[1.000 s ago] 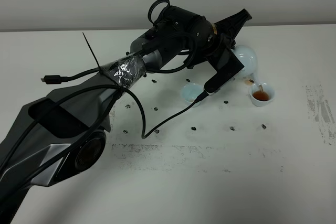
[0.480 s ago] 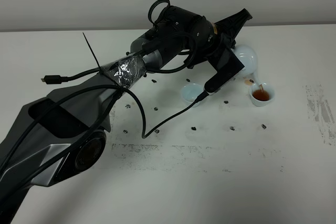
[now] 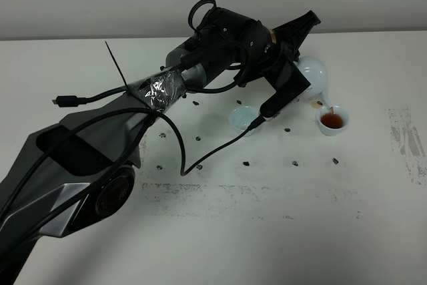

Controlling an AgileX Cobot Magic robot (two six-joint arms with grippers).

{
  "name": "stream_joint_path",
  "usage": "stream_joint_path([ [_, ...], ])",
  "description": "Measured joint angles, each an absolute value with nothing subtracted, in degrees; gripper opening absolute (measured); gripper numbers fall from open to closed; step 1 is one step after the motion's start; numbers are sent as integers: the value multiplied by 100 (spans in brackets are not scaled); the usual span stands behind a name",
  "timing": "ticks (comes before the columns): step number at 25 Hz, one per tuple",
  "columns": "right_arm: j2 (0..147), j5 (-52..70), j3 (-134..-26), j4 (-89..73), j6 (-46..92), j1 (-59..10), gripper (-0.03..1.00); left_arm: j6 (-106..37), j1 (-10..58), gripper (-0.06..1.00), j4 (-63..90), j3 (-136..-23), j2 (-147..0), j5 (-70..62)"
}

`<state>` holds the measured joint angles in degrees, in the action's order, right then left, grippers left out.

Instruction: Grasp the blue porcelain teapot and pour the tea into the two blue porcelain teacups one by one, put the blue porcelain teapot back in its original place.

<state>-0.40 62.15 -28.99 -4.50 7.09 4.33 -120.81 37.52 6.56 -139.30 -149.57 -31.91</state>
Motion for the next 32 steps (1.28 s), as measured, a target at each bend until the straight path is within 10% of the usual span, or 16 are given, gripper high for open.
stream_joint_path([
  [32, -40, 6215, -2893, -450, 709, 433, 48, -12064, 3752, 3, 656, -13930, -14957, -3157],
])
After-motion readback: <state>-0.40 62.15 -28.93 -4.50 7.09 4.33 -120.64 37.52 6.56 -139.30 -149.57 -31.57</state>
